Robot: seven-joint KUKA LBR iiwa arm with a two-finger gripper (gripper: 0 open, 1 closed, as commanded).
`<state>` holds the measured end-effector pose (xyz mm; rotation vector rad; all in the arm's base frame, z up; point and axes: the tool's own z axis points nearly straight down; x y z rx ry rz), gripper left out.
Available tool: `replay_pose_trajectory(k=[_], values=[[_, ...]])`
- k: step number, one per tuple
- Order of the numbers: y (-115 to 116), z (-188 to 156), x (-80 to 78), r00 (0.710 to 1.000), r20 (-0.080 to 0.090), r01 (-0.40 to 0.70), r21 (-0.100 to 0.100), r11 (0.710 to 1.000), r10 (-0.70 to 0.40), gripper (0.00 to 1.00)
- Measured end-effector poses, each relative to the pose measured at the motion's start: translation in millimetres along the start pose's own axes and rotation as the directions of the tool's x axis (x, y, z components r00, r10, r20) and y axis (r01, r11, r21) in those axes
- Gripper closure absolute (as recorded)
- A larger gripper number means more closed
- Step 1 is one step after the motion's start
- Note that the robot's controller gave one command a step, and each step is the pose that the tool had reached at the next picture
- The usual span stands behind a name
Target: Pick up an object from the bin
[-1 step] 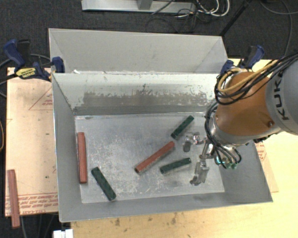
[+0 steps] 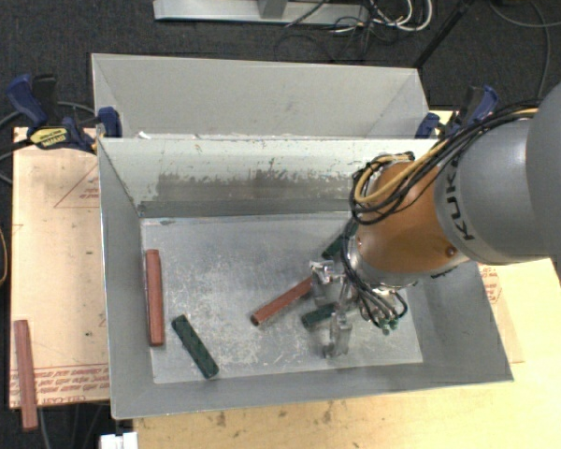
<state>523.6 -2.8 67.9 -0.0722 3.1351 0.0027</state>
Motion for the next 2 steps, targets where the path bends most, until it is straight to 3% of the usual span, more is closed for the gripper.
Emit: replay_pose_trajectory(k=[1, 2], values=[[-1, -2, 0.8, 1.0, -0.003, -0.001, 0.001, 1.0, 0.001, 1.0], [5, -150, -29.4, 0.989, 0.006, 0.151, 0.002, 0.989, -0.151, 1.0]])
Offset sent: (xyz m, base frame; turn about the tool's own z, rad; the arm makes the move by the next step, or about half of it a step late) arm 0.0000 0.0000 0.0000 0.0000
